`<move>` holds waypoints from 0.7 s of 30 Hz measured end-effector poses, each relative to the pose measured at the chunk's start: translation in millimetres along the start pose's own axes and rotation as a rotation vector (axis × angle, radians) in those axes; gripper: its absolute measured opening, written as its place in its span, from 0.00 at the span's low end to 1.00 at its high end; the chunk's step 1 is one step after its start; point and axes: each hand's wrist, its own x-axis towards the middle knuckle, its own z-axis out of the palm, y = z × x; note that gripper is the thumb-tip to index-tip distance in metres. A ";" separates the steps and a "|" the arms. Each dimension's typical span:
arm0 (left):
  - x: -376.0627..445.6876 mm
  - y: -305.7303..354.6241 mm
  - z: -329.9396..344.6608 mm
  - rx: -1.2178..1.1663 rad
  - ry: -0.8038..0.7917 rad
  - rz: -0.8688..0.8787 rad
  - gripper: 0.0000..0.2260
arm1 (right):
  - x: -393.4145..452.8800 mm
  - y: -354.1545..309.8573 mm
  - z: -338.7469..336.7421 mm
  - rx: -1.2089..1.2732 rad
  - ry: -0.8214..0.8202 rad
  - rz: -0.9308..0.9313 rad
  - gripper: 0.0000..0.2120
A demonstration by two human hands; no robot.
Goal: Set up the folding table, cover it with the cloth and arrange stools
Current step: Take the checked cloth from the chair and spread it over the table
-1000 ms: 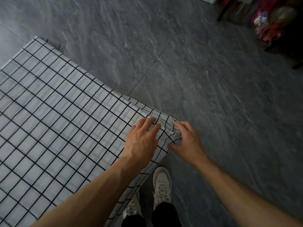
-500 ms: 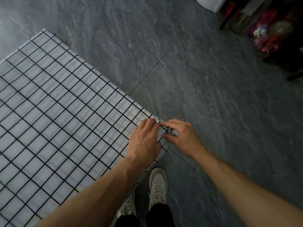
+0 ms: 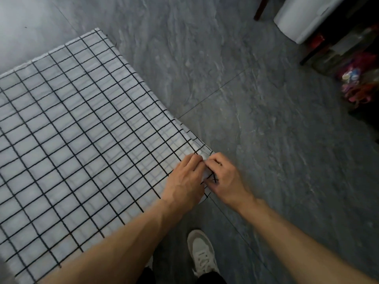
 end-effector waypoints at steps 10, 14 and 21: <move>-55.7 10.2 -6.9 0.165 -0.043 -0.382 0.11 | 13.5 -7.3 -9.2 -0.131 -0.258 -0.084 0.14; -77.6 2.8 -7.2 0.180 -0.028 -0.415 0.11 | 13.0 -22.1 -6.3 -0.187 -0.341 -0.252 0.14; -99.6 -8.7 0.1 0.247 -0.010 -0.354 0.10 | 12.9 -38.5 24.3 -0.158 -0.504 -0.344 0.08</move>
